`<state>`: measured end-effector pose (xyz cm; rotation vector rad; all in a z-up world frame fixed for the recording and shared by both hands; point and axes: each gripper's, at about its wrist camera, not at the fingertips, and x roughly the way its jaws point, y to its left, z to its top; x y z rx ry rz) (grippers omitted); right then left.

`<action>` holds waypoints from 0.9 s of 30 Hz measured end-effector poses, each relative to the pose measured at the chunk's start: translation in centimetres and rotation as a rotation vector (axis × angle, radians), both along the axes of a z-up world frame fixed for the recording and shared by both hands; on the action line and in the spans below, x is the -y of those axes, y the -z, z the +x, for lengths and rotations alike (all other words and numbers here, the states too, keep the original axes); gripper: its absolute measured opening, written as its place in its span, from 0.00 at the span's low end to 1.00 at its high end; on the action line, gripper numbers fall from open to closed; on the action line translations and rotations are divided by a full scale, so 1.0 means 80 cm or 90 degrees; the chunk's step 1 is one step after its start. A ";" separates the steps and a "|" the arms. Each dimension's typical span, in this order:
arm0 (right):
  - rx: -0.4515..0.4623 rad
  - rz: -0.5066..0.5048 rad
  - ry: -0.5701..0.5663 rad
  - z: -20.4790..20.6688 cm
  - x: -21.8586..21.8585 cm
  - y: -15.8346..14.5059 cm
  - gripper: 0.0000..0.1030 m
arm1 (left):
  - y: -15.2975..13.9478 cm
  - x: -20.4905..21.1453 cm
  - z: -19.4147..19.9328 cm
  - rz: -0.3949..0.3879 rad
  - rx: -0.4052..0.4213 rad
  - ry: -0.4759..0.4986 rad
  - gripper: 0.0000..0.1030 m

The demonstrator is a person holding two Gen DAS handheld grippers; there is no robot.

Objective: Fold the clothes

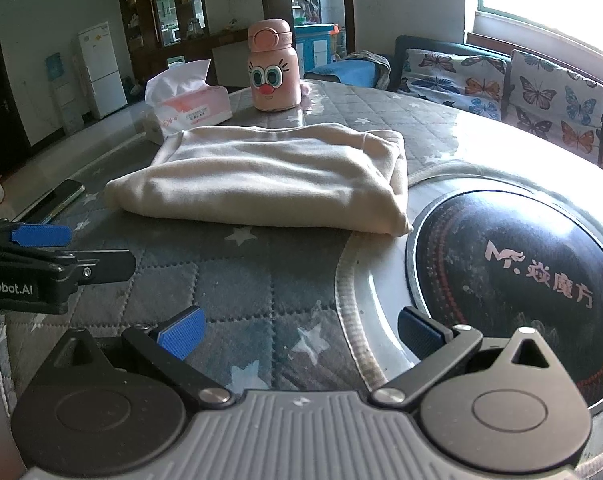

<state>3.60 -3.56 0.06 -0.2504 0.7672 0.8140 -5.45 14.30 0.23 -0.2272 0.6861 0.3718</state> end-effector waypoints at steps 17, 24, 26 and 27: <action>-0.001 0.002 -0.001 -0.005 0.011 -0.001 1.00 | 0.006 0.007 -0.002 -0.018 -0.015 -0.008 1.00; -0.001 0.004 -0.004 -0.008 0.013 -0.003 1.00 | 0.005 0.009 -0.005 -0.018 -0.012 -0.008 1.00; -0.001 0.004 -0.004 -0.009 0.013 -0.003 1.00 | 0.005 0.010 -0.006 -0.018 -0.011 -0.010 1.00; -0.001 0.004 -0.005 -0.009 0.013 -0.004 1.00 | 0.004 0.010 -0.005 -0.017 -0.011 -0.010 1.00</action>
